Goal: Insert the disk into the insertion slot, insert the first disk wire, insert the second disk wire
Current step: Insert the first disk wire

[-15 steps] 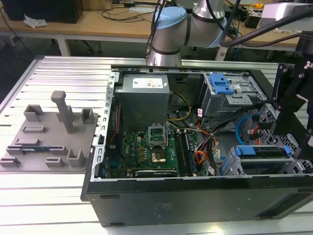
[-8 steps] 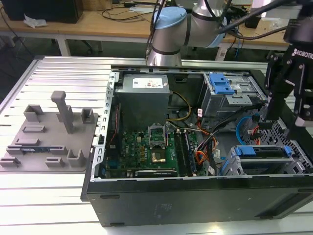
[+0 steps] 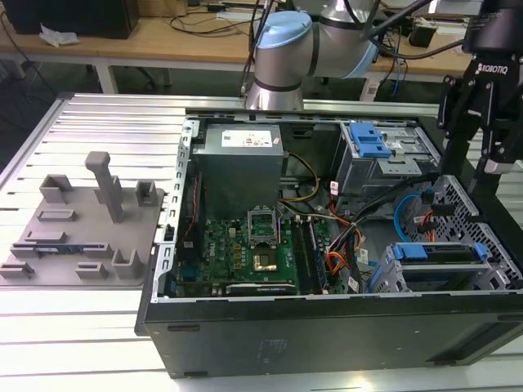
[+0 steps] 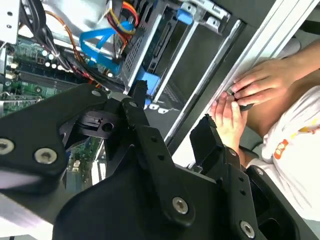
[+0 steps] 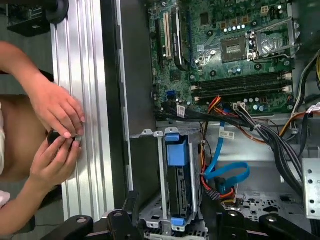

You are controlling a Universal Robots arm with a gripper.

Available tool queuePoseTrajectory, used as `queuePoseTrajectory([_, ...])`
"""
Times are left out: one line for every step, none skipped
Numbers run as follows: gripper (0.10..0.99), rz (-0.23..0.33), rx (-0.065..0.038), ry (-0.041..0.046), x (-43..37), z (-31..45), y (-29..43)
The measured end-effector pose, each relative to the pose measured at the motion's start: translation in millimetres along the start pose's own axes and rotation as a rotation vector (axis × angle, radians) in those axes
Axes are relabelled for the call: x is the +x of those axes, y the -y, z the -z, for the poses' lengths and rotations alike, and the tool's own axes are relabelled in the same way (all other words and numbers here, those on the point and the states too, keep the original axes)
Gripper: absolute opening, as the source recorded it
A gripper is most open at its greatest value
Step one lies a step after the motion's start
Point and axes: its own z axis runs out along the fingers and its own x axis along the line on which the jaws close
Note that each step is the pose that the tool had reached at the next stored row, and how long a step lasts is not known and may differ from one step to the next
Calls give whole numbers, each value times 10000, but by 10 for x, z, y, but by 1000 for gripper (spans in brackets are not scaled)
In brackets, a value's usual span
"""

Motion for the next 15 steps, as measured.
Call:
queuePoseTrajectory([620,-3,6,-95,-28,-5,41])
queuePoseTrajectory([608,-5,13,-196,-54,-5,81])
queuePoseTrajectory([608,-6,17,-252,-69,-7,104])
queuePoseTrajectory([541,-7,21,-308,-85,-9,125])
queuePoseTrajectory([541,-10,27,-387,-107,-11,156])
queuePoseTrajectory([467,-11,30,-438,-121,-13,177])
queuePoseTrajectory([467,-11,34,-492,-137,-17,199])
queuePoseTrajectory([467,-13,38,-542,-150,-18,209])
queuePoseTrajectory([467,-33,78,-556,-155,-24,211])
queuePoseTrajectory([467,-107,145,-550,-156,-27,211])
queuePoseTrajectory([467,-238,133,-551,-158,-28,213])
queuePoseTrajectory([467,-531,5,-556,-161,-36,212])
queuePoseTrajectory([467,-651,-38,-555,-165,-45,211])
queuePoseTrajectory([467,-699,-39,-554,-167,-51,210])
queuePoseTrajectory([467,-752,-5,-551,-170,-58,207])
